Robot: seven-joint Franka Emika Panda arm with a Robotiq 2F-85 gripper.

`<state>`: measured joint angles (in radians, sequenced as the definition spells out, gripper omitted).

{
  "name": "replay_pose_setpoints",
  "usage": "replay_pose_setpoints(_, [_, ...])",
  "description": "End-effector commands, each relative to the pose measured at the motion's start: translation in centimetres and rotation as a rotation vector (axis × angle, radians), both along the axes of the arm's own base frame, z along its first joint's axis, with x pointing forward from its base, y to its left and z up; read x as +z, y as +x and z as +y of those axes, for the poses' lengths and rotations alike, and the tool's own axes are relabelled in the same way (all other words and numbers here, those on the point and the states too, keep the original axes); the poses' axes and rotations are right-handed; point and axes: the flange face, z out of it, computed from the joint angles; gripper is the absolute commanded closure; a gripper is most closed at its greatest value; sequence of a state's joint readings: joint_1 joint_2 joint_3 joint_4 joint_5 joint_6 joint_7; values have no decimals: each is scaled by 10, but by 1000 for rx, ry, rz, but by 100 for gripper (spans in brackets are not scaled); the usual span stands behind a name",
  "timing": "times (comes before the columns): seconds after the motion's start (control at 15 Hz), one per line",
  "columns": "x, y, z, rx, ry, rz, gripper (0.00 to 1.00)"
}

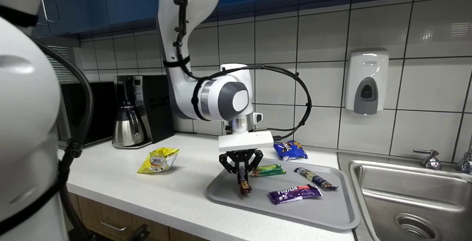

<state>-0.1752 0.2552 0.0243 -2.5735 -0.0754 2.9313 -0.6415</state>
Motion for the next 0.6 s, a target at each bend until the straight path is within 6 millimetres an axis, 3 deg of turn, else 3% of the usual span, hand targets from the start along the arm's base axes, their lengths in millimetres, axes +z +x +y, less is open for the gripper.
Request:
replay_pose_setpoints(0.0, [21,-2,8,2,-1,-37,95])
replay_pose_setpoints(0.53, [40,-4,40,13,2,-67,95])
